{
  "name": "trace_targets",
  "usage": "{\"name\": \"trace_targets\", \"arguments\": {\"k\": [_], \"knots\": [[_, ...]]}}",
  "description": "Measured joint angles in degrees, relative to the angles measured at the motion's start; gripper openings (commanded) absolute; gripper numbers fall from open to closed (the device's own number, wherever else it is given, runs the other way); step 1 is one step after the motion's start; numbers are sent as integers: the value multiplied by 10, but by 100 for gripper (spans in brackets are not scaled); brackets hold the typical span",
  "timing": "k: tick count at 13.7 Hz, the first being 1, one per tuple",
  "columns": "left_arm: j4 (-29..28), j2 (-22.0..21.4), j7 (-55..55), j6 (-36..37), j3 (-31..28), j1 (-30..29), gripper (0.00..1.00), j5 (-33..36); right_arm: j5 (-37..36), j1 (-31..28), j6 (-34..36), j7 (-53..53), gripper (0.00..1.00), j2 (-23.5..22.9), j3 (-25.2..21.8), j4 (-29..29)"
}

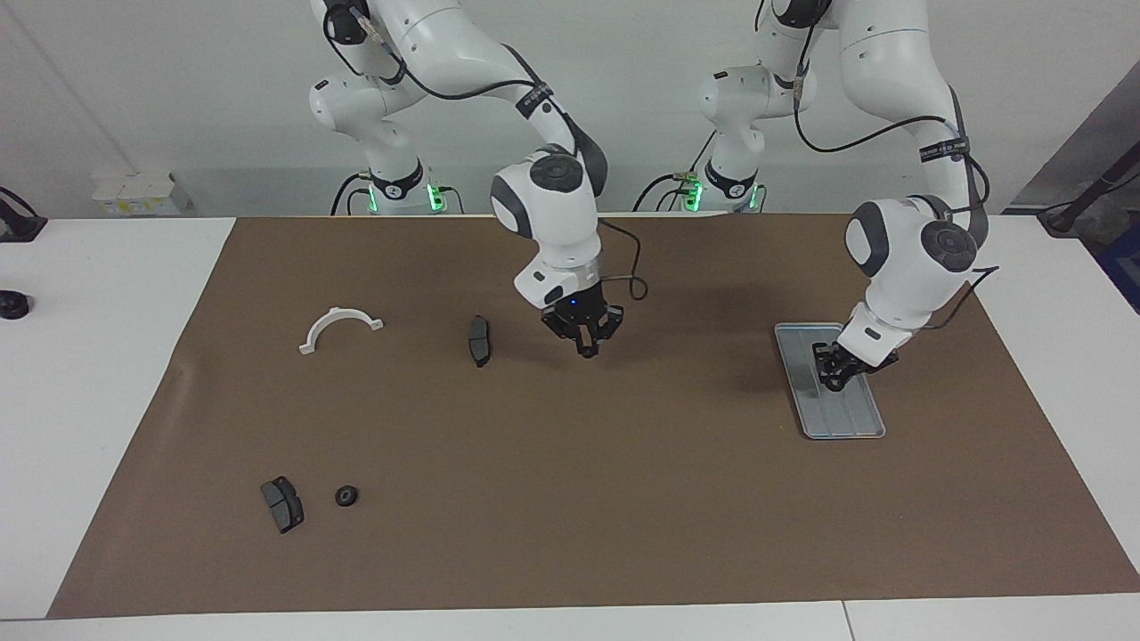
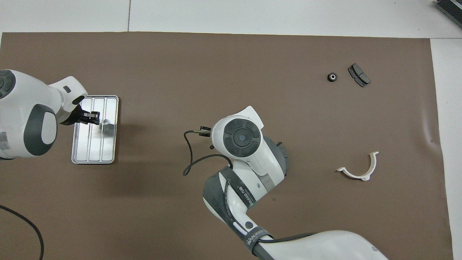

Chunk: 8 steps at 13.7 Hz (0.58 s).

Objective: Pick bearing gear from pile to tray

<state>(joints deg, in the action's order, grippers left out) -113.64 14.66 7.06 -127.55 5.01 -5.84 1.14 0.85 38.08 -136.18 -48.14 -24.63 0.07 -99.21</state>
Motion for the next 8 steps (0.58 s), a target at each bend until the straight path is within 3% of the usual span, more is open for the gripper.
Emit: {"name": "trace_targets", "arguments": {"k": [1,3,4,5,6,7,8], "knots": [[-16,-6,8,-7,0,-8,11,0,-8,14,0,-17,0,-26,0,24],[-51,-16,11,-34,0,-15,61,0,-20,38,-1,-37,0,-68,0,57],[-64,-20,11,-43,0,-15,78,0,-25,47,-1,-43,0,-81,0,66],[-71,-23,11,-48,1,-15,96,0,-30,53,-1,-44,7,-88,-1,72],[-73,-25,11,-54,2,-15,97,0,-33,57,-1,-44,29,-90,-1,73],[-71,-26,12,-58,5,-15,97,0,-35,61,-1,-44,74,-91,0,72],[-66,-27,12,-61,8,-14,97,0,-35,66,-1,-44,100,-91,-1,72]]}}
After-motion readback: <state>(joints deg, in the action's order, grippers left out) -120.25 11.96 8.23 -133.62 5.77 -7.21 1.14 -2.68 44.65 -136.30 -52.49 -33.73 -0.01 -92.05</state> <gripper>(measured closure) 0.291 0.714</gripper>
